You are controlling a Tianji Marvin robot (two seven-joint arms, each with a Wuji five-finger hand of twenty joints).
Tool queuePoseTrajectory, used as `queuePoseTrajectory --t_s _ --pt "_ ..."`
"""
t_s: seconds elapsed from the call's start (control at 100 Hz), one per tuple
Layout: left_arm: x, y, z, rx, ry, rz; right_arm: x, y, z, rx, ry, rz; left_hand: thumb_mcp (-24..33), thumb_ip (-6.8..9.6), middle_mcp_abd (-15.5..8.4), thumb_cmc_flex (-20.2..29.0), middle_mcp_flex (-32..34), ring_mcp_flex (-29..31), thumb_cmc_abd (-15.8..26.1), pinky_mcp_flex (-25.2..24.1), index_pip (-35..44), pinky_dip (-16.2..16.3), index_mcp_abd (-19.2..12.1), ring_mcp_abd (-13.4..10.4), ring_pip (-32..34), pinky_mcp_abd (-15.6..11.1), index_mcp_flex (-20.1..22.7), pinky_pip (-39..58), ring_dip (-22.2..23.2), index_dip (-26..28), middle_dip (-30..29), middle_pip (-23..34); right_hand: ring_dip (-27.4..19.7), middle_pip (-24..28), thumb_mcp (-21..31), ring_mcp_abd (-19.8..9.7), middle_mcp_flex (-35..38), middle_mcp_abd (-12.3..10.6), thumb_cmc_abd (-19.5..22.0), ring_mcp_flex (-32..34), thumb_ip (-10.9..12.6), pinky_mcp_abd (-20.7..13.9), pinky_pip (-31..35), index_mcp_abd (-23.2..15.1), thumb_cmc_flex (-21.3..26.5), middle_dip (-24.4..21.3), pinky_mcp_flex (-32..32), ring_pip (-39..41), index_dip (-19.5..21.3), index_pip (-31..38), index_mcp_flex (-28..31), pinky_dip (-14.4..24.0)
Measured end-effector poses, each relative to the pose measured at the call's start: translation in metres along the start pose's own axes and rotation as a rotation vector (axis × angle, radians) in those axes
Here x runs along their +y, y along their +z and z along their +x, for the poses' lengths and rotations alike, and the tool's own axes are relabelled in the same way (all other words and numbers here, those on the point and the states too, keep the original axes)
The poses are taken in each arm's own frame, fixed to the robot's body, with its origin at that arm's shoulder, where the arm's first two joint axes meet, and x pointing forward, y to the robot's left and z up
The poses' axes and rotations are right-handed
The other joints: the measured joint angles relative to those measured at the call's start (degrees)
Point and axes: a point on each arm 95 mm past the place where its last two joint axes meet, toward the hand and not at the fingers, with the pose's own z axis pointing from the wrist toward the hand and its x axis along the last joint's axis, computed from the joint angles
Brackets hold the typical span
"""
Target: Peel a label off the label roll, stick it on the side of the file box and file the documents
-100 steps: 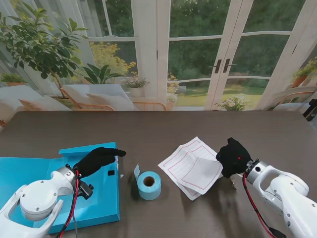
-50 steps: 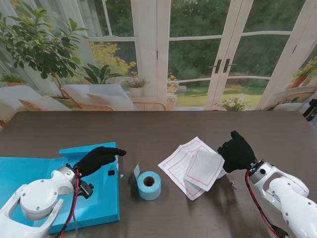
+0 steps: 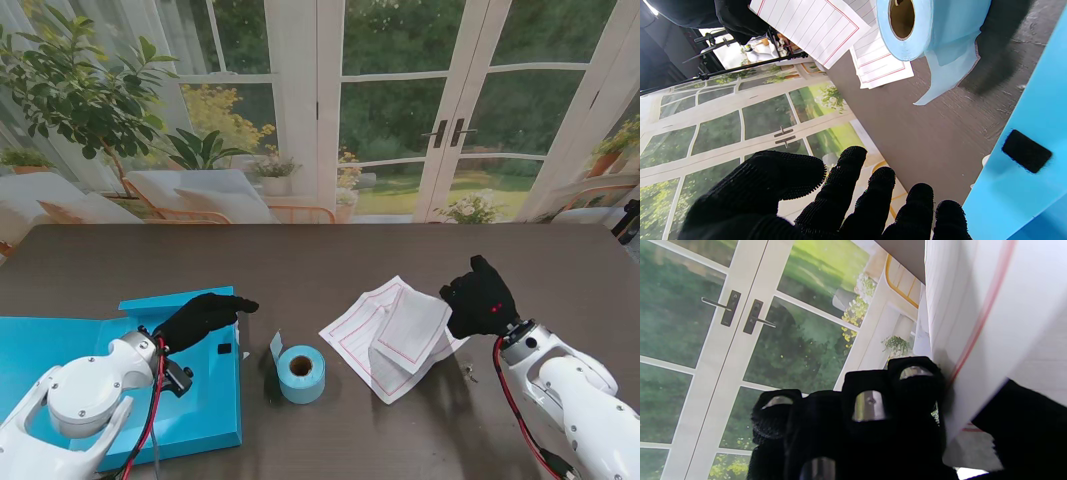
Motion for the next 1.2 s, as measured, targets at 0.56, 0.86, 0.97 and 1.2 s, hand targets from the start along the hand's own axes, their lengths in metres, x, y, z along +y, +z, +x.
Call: queuePoseTrajectory --t_s 0.56,0.86,0.97,1.2 --pt "-0.004 0.037 0.013 0.057 -0.085 -0.012 0.042 0.024 -0.002 -0.03 0.052 -0.124 -2.1 -3.54 0.7 -1.2 0.0 0.1 1.3 0.1 -0.7 0.3 0.0 1.9 0.0 0.1 -1.5 0.0 0.0 0.3 0.2 0.0 0.0 0.0 0.0 0.0 0.0 0.0 0.0 0.0 0.0 0.0 0.0 0.0 0.0 -0.2 0.0 0.0 0.0 0.0 0.0 0.0" --pt "-0.006 0.054 0.023 0.065 -0.182 -0.045 0.07 0.041 0.001 -0.034 0.08 -0.204 -10.1 -15.56 1.9 -12.9 0.1 0.9 8.6 1.5 -2.1 1.7 1.4 4.1 0.0 1.8 -4.4 0.0 0.5 -1.2 0.8 0.1 0.0 0.0 0.0 -0.1 0.0 0.0 0.1 0.0 0.0 0.0 0.1 0.0 0.0 -0.3 0.0 0.0 0.0 0.0 0.0 0.0" --pt "-0.006 0.058 0.025 0.059 -0.248 -0.067 0.08 0.047 0.002 -0.029 0.082 -0.229 -11.0 -19.09 2.8 -19.2 0.1 1.5 12.3 2.3 -2.8 2.8 3.3 4.9 0.0 2.6 -6.0 0.2 1.3 -2.0 1.5 0.1 0.0 0.0 0.0 -0.1 0.0 0.0 0.1 0.0 0.0 0.0 0.1 0.0 0.0 -0.3 0.0 0.0 0.0 0.0 0.0 0.0" --pt "-0.006 0.064 0.027 0.034 -0.314 -0.12 0.095 0.054 0.003 -0.022 0.091 -0.272 -11.2 -20.28 3.7 -19.8 0.1 1.6 14.3 3.0 -3.2 3.6 4.7 5.7 0.0 3.6 -7.3 0.8 1.3 -2.3 1.8 0.1 0.0 0.0 0.0 -0.1 0.0 0.0 0.1 0.0 0.0 0.0 0.1 0.0 -0.1 -0.3 0.0 0.0 0.0 0.0 0.0 0.0"
